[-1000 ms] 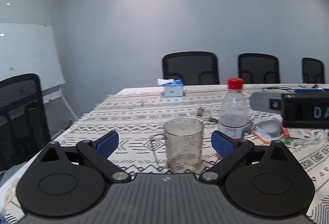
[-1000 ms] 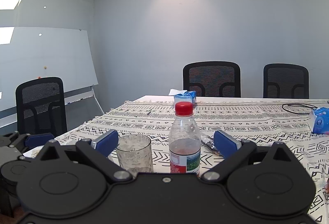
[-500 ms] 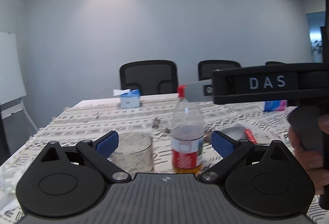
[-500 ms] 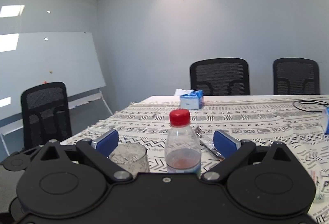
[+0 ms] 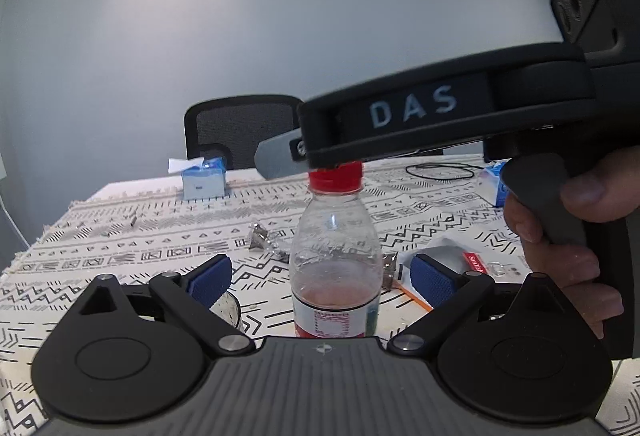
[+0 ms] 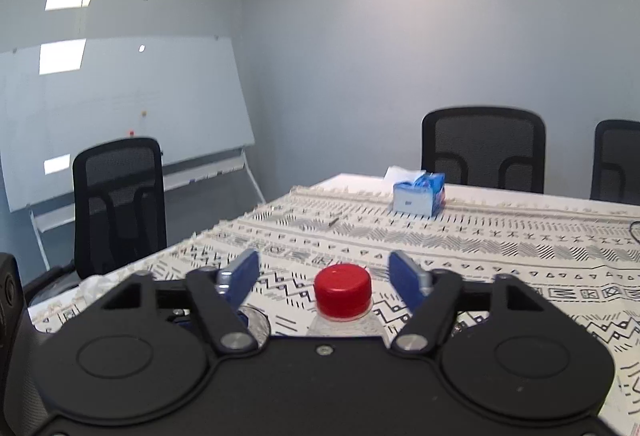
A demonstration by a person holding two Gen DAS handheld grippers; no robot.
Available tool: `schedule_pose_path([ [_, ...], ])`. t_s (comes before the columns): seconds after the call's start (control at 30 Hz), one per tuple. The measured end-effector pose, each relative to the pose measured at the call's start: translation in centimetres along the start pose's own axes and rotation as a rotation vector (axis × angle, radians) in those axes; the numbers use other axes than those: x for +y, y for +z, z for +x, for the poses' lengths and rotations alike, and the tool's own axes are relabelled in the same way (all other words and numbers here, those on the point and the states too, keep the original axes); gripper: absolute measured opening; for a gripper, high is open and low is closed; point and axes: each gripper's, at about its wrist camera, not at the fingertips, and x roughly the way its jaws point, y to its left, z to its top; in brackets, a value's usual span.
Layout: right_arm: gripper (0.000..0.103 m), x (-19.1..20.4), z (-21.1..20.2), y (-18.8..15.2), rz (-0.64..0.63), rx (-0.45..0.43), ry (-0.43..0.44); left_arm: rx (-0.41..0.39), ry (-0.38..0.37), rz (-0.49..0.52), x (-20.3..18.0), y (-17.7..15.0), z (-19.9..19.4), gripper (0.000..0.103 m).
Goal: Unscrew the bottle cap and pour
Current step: 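Grasp the clear bottle body with the left gripper while the right gripper closes on the red cap, then lift the bottle with the left gripper while the right gripper twists the red cap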
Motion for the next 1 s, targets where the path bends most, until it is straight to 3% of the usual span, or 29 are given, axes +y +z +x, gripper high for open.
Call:
schedule_pose_path([
  [0.03,0.058,-0.1,0.4,0.0,-0.007,0.004,0.008,0.001,-0.013,-0.007,0.2,-0.1,0.2,0.098],
  [0.07,0.034,-0.1,1.0,-0.1,-0.024,0.012,0.023,0.002,-0.027,-0.014,0.4,-0.2,0.4,0.098],
  [0.2,0.034,-0.3,1.0,-0.5,-0.063,0.013,0.026,-0.008,-0.080,-0.013,0.8,-0.9,1.4,0.098],
  [0.3,0.034,-0.9,0.0,-0.8,-0.041,0.020,0.069,-0.015,-0.175,-0.001,1.0,-1.4,1.6,0.098],
  [0.43,0.034,-1.4,-1.4,-1.1,-0.013,0.018,0.151,0.065,-0.250,-0.072,1.2,-1.8,2.4,0.098],
  [0.53,0.034,-1.5,-2.1,-1.7,-0.002,0.005,0.185,0.046,-0.261,-0.066,1.0,-2.1,2.0,0.098],
  [0.67,0.035,-1.5,-3.2,-3.3,0.032,-0.081,0.183,-0.006,-0.313,-0.093,1.6,-2.1,1.1,0.098],
  [0.77,0.035,-0.7,-3.6,-3.4,0.017,-0.112,0.159,-0.078,-0.265,-0.058,1.3,-2.0,0.3,0.097],
  [0.8,0.035,-0.5,-3.9,-3.5,0.013,-0.132,0.159,-0.092,-0.245,-0.036,1.2,-2.2,0.1,0.094],
  [0.87,0.036,-0.1,-4.5,-3.6,0.006,-0.173,0.160,-0.118,-0.236,0.007,0.9,-2.4,0.0,0.061],
  [1.0,0.037,0.4,-5.1,-3.9,-0.011,-0.202,0.112,-0.137,-0.244,0.024,0.6,-3.1,-0.2,0.059],
])
